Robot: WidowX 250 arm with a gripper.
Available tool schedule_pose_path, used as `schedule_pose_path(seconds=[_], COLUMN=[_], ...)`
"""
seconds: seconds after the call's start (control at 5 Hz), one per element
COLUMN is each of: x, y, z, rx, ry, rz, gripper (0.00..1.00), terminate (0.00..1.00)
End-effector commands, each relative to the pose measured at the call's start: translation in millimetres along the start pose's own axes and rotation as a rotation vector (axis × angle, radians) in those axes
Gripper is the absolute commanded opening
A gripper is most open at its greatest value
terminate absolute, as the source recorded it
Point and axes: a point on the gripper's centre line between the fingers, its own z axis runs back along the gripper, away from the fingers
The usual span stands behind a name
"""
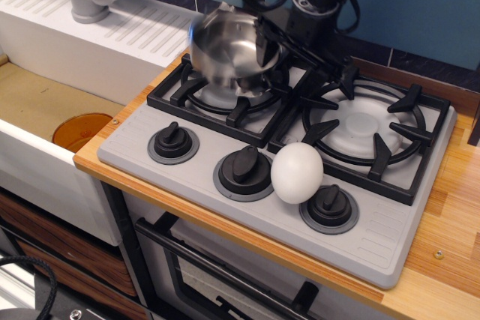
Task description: Put pot or pan on stove and put egg in pot or pan
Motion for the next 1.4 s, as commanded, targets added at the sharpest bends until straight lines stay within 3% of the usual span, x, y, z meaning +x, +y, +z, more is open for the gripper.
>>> schedule_pose_path(seconds=[0.0,0.2,1.2], x=[1,1,9], y=[7,5,4], z=[17,22,42], rx=[0.024,0.027,-0.012], ry=[-0.013,0.019,0.013], rz=[0.025,0.047,0.023], gripper=[1.00,0.00,0.00], terminate=[0.00,0.00,0.00])
